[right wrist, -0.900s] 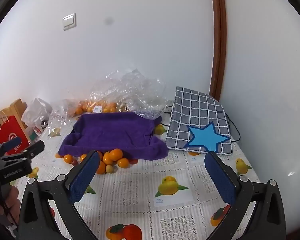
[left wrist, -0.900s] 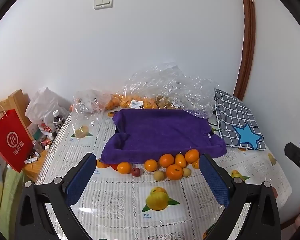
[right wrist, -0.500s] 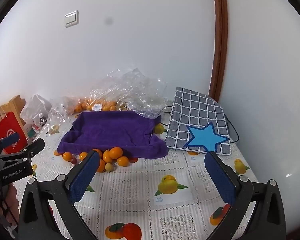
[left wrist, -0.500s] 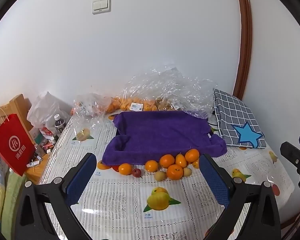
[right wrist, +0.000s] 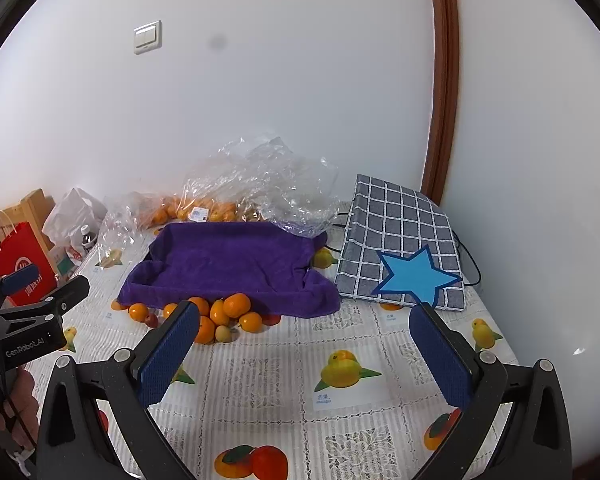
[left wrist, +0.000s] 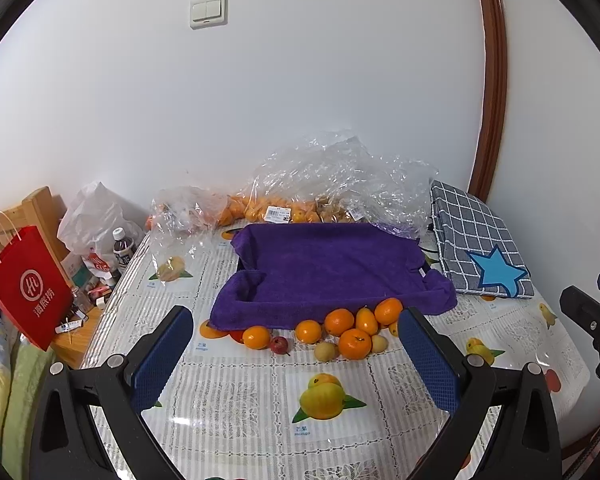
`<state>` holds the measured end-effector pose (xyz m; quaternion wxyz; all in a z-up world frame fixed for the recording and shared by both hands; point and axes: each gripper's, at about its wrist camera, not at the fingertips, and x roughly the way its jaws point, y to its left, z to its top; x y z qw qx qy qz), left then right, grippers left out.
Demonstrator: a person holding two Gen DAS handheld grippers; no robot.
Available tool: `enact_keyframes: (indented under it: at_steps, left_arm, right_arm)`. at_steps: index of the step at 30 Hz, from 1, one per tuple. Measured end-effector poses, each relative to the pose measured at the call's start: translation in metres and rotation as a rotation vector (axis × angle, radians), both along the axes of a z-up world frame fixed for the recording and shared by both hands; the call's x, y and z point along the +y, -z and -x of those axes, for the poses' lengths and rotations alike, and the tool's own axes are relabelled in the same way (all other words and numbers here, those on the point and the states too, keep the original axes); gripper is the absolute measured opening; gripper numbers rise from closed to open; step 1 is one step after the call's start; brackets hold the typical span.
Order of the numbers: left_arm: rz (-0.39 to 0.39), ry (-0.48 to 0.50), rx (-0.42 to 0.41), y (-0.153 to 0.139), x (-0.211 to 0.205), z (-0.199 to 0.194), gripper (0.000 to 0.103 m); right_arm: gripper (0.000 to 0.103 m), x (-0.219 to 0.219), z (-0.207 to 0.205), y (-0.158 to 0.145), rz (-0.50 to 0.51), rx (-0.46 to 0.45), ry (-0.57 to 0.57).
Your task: Organize fruits
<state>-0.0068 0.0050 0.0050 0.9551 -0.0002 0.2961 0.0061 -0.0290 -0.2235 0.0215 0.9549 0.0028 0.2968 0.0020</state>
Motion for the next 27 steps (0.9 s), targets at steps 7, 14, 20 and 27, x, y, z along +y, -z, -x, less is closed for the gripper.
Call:
enact_keyframes:
  at_steps: [7,14,20,27]
  left_arm:
    - [-0.001,-0.004,-0.004,-0.0011,-0.0002,-0.0003,0.103]
    - [-0.001,-0.005,-0.007,-0.0011,-0.0005,-0.0002,0.103]
    - [0.000,-0.004,-0.010,-0.0014,-0.0004,0.0011,0.103]
    - [0.002,-0.004,-0.013,-0.0019,-0.0011,0.0014,0.103]
  right_arm:
    - [0.103,0.0004,0.0007,0.0024,0.004,-0.002,-0.002]
    - [0.103,0.0022,0.0020,0.0028,0.007,-0.004,-0.004]
    - [0.103,0.0023,0.0027,0.0030,0.008,-0.006,-0.002]
    - [0.103,0.0017,0.0026,0.0021,0.006,-0.007,-0.005]
